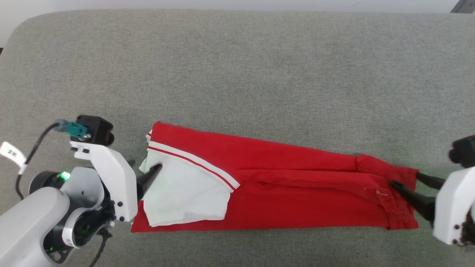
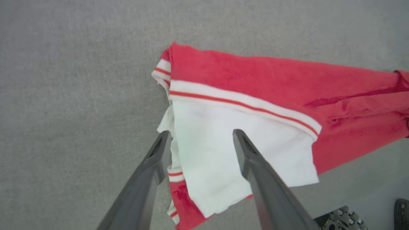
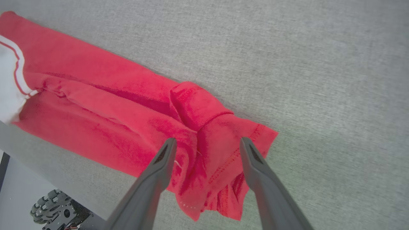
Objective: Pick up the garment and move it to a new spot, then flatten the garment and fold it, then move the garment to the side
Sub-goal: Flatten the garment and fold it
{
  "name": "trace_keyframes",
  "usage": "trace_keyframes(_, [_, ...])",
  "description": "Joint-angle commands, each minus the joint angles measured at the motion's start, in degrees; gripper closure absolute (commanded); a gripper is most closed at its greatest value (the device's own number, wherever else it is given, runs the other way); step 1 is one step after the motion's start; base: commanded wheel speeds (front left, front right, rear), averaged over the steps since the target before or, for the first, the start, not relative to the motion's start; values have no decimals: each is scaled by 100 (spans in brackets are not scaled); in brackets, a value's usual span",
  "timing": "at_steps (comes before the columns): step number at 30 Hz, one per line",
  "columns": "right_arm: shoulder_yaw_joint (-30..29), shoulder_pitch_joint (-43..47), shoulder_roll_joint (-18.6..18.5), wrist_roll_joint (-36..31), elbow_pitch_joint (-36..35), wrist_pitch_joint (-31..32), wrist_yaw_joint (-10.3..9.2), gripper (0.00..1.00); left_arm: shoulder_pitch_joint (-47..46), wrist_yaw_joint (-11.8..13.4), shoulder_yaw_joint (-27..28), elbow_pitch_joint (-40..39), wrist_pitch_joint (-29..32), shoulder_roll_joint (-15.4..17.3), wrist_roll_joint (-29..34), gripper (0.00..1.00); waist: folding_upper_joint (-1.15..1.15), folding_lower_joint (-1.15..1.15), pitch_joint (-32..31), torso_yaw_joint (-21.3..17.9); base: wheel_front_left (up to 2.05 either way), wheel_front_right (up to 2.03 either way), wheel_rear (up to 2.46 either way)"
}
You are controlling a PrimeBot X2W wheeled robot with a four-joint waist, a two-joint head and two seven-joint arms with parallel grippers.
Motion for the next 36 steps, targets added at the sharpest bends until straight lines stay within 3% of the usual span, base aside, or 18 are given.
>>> trace_keyframes(1, [-117,89,8,-5,8,9,1,0,113,-86,85,-25,-236,-23,71,0,0,0,-7,5,0,0,0])
trace_keyframes(6, [-403,170,63,43,202,148,1,0,264,-325,267,16,-1051,-87,292,0,0,0,17,30,0,0,0])
trace_keyframes(11, [-322,64,165,236,538,180,1,0,451,-512,436,185,-1932,-212,503,0,0,0,79,77,0,0,0])
trace_keyframes(20, [655,-491,22,721,1540,-113,2,0,885,-788,729,715,-3581,-511,793,0,0,0,181,201,0,0,0])
trace_keyframes(24, [1136,-708,-7,886,1896,-178,2,0,1045,-887,832,946,-4034,-635,820,0,0,0,181,236,0,0,0])
trace_keyframes(25, [1294,-769,-9,970,2010,-179,2,14,1096,-922,857,1025,-4137,-676,826,0,0,0,179,246,0,0,0])
trace_keyframes(26, [1453,-836,-24,1050,2088,-188,4,65,1146,-957,896,1095,-4222,-733,850,0,0,0,175,259,0,0,0])
trace_keyframes(27, [1574,-879,-45,1139,2154,-203,15,100,1201,-988,952,1170,-4286,-806,828,0,0,0,170,275,0,0,0])
trace_keyframes(32, [1769,-1079,-340,1598,2293,-365,14,100,1504,-1152,1267,1404,-4432,-1094,980,0,0,0,129,318,0,0,0])
trace_keyframes(36, [1613,-1181,-767,1935,2196,-711,0,100,1909,-1378,1987,1419,-4441,-1496,1384,0,0,0,81,308,0,0,0])
